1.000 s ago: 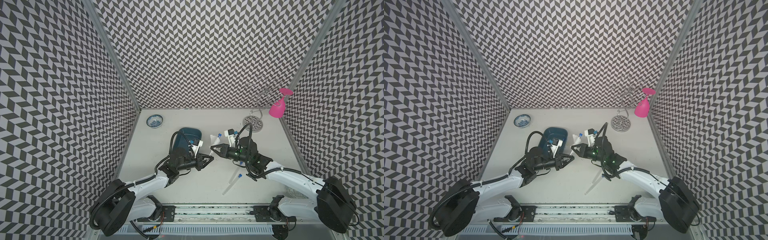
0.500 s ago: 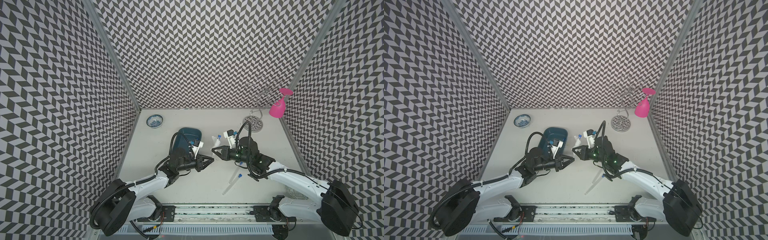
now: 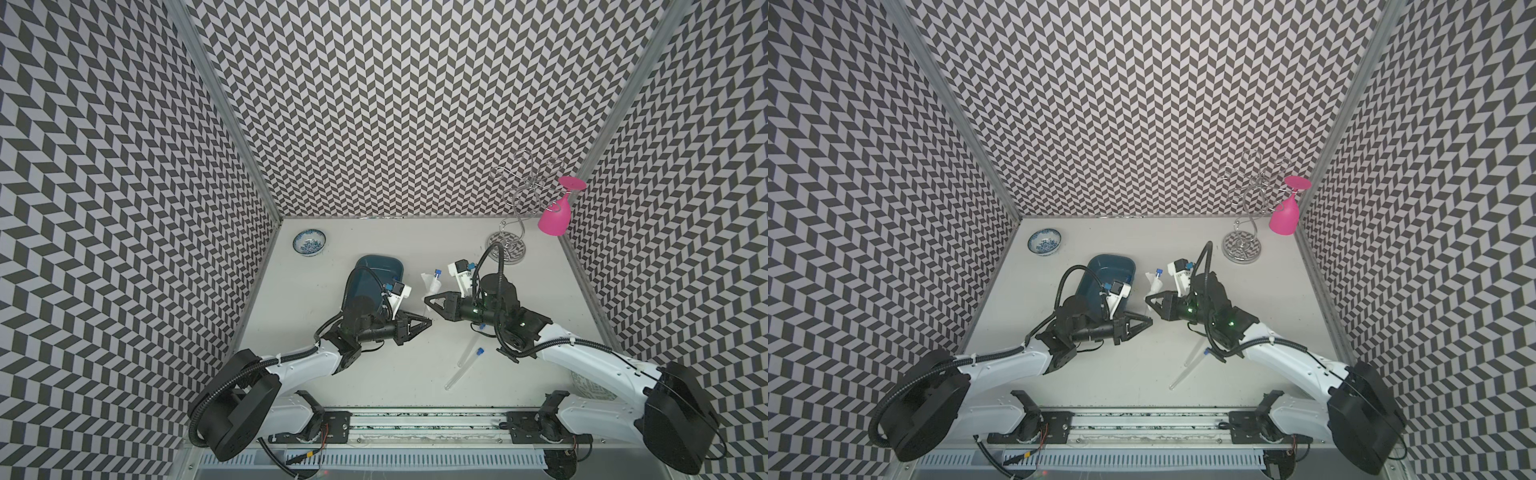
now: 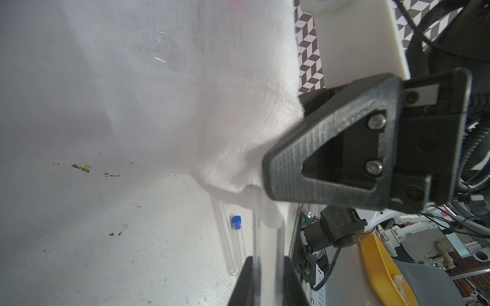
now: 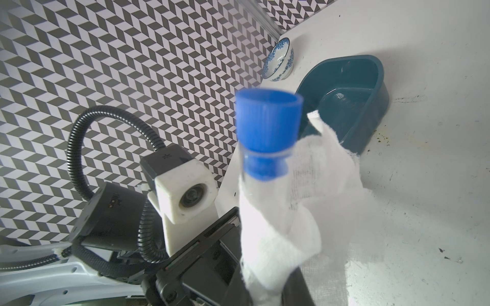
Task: Wipe the exteriors of test tubes
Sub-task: Wipe the dirt from the test tube.
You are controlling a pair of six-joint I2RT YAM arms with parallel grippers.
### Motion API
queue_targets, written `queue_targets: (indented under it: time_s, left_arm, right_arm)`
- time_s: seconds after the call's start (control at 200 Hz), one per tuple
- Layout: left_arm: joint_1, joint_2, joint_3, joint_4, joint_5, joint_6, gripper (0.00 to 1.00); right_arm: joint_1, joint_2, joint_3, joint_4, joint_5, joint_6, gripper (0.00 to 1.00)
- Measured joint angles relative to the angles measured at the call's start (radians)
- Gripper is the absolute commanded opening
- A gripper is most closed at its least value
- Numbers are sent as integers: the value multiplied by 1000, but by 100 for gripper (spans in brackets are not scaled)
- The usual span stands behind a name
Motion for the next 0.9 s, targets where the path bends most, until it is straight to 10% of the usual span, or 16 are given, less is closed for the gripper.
queue_targets:
  time_s: [0.896]
  left_arm:
    - [-2,-12,5,-5,-17,-1,12]
  right_arm:
    - [-12,56,90,-16,64,-55,26]
